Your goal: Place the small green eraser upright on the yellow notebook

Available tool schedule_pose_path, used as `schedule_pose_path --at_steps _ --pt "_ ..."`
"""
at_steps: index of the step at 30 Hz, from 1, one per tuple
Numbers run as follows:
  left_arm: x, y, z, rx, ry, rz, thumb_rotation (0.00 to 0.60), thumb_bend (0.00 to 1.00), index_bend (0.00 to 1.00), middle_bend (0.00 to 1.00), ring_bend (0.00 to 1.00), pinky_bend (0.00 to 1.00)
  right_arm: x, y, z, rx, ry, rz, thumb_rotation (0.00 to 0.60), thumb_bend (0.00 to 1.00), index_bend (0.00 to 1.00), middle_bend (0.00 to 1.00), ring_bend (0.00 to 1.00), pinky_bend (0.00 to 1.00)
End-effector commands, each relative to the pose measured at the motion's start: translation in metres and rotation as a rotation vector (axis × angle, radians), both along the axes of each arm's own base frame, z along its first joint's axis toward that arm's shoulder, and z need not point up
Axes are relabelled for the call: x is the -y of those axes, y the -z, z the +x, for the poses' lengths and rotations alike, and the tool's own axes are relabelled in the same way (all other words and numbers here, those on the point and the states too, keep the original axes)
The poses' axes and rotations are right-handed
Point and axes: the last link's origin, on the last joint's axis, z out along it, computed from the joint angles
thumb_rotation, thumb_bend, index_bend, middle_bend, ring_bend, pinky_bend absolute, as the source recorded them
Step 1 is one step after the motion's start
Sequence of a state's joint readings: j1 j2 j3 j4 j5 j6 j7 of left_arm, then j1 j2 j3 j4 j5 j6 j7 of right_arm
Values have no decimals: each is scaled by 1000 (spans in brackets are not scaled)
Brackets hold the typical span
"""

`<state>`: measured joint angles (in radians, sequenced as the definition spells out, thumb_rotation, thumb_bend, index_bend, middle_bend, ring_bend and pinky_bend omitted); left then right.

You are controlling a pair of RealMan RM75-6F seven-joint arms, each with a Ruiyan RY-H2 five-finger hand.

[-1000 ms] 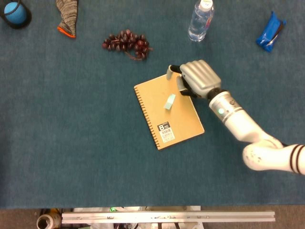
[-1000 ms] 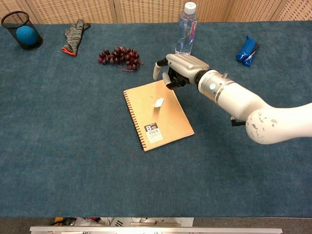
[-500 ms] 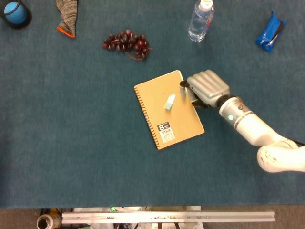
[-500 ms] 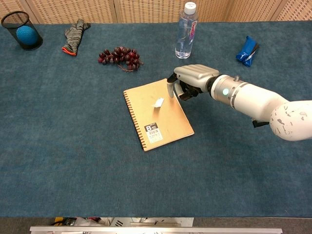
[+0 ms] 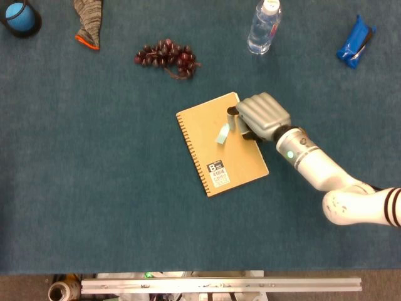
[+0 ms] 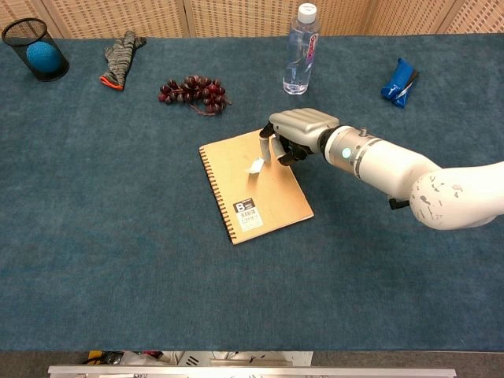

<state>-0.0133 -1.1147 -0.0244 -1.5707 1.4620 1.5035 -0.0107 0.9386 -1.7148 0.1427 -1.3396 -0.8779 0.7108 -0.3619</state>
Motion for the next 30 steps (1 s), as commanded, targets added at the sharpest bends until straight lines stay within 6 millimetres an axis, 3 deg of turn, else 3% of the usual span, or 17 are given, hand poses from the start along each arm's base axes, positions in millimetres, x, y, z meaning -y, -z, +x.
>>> schedule_pose_path --at_steps 1,30 --pt "0 0 -1 0 -2 2 600 313 200 247 200 193 1 4 3 0 -5 0 600 1000 525 1000 1000 1000" --pt "1 -2 -8 4 -22 5 600 313 199 247 200 193 10 21 8 -18 5 -13 600 1000 525 1000 1000 1000"
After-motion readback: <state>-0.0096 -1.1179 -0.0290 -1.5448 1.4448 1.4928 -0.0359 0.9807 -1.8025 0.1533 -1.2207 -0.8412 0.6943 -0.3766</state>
